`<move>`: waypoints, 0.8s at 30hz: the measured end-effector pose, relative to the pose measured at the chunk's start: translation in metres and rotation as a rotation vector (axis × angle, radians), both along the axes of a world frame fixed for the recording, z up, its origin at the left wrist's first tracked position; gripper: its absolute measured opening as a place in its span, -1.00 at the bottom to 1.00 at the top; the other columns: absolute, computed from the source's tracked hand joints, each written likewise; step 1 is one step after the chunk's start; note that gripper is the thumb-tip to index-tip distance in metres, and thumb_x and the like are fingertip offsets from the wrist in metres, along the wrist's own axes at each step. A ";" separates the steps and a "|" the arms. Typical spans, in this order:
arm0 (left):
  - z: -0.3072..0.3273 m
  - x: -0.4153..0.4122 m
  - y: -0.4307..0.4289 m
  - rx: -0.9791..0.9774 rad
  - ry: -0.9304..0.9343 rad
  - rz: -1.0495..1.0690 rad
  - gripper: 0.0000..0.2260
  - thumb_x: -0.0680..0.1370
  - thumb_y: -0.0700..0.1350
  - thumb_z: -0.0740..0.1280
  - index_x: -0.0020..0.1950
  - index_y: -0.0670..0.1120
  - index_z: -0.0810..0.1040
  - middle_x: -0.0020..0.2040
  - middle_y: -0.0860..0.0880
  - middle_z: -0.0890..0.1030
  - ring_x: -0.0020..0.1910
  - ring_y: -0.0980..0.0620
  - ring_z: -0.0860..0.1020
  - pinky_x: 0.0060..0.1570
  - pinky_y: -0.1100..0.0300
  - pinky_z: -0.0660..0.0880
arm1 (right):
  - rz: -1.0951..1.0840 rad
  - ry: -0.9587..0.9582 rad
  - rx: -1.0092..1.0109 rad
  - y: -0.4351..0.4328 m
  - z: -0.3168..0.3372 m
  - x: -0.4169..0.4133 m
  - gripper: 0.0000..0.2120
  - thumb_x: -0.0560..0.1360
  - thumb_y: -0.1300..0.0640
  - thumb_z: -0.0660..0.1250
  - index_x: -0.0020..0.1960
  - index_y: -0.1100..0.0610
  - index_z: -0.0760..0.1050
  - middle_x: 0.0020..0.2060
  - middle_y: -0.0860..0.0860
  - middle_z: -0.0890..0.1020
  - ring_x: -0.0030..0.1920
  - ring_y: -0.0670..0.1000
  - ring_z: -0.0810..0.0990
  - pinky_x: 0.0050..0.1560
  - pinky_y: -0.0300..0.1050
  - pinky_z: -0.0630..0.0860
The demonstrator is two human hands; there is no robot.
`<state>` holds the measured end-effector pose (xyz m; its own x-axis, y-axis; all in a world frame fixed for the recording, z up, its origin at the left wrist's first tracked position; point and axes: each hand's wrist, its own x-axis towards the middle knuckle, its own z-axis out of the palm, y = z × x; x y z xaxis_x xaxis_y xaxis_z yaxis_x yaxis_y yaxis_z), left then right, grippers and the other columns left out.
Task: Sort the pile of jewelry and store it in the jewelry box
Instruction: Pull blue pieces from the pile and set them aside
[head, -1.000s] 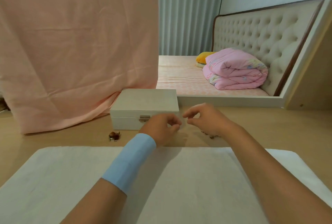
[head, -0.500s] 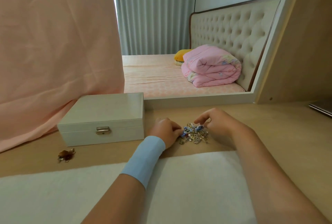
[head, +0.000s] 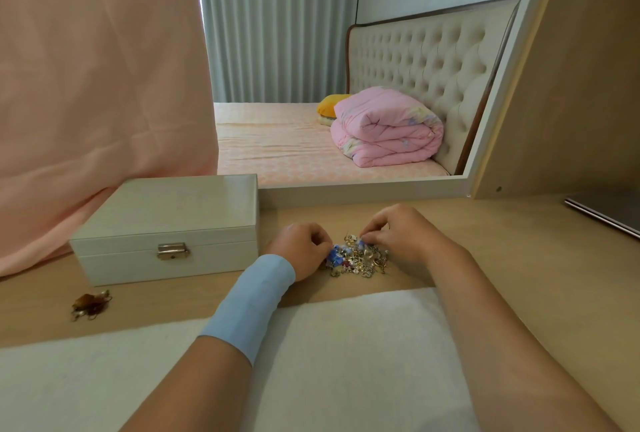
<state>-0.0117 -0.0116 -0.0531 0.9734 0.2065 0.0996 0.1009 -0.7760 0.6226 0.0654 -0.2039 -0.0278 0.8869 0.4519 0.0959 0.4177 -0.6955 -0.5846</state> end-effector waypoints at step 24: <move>0.024 -0.005 0.012 -0.693 -0.138 -0.055 -0.85 0.52 -0.28 0.43 0.07 -0.14 0.66 -0.25 -0.02 0.65 -0.27 0.06 0.62 -0.15 0.18 0.64 | 0.156 0.301 0.567 0.034 0.008 -0.014 -0.90 0.55 0.22 0.44 0.06 0.13 0.68 -0.17 0.06 0.70 -0.41 -0.01 0.58 -0.52 -0.21 0.43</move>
<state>-0.0166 0.0003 -0.0290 0.9721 0.2183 0.0861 -0.0423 -0.1979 0.9793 0.0513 -0.1700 -0.0201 0.8404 0.5296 0.1152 0.2498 -0.1897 -0.9495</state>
